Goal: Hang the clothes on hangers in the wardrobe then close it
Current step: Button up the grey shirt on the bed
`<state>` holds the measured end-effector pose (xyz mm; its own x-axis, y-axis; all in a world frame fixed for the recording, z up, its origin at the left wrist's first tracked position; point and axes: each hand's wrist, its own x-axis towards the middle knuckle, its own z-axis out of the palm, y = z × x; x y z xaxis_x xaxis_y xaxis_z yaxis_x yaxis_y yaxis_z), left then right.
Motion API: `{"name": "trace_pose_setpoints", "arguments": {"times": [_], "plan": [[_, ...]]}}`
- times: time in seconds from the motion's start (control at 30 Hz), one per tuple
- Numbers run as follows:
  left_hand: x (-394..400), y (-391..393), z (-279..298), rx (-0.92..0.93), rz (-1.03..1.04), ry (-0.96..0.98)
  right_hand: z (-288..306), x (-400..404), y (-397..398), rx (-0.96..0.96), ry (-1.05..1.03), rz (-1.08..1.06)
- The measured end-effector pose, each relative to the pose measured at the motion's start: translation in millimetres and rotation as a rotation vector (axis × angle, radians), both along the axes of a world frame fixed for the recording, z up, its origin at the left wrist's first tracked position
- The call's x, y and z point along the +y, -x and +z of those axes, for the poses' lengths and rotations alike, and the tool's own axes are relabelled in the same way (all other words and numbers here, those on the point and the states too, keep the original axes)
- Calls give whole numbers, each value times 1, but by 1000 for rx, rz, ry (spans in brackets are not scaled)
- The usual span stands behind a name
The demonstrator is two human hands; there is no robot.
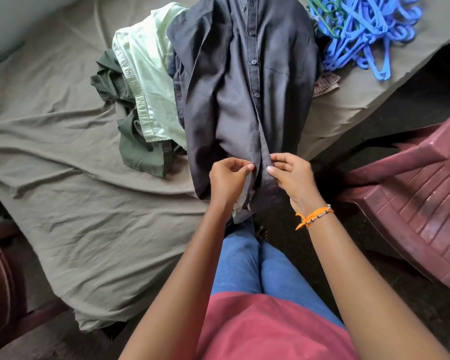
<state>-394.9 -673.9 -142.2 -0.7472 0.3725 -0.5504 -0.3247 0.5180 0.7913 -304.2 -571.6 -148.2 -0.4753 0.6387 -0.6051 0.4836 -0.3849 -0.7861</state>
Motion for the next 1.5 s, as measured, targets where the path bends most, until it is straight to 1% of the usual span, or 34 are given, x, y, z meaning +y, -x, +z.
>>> {"name": "trace_pose_setpoints", "arguments": {"times": [0.1,0.17,0.23,0.33,0.37,0.47,0.57,0.63,0.7,0.87,1.17,1.33,1.5], "plan": [[0,-2,1,-74,35,-52,2,-2,-2,14,31,-22],[1,-2,3,-78,33,-38,4,-3,-2,10,8,-25],[1,-2,5,-40,14,11,6,-6,-3,0,-62,-13],[3,0,6,112,-79,113,6,-11,-1,-11,-202,-11],[4,1,7,136,-102,130,7,-14,0,-11,-248,-2],[6,2,7,108,-106,120,6,-19,4,-30,-340,47],[6,1,8,-48,-44,27,4,-21,5,-40,-291,27],[6,1,7,-117,-21,6,4,-22,5,-30,-251,9],[8,2,5,-115,-37,12,3,-23,3,-20,-225,-6],[10,4,-2,-84,-69,43,2,-25,2,3,-235,-36],[12,3,0,-167,-38,31,4,-28,2,33,-233,-61],[12,3,9,-252,-5,-44,5,-26,1,44,-201,-9],[6,8,0,-267,-57,6,0,-26,3,8,-252,11]]}}
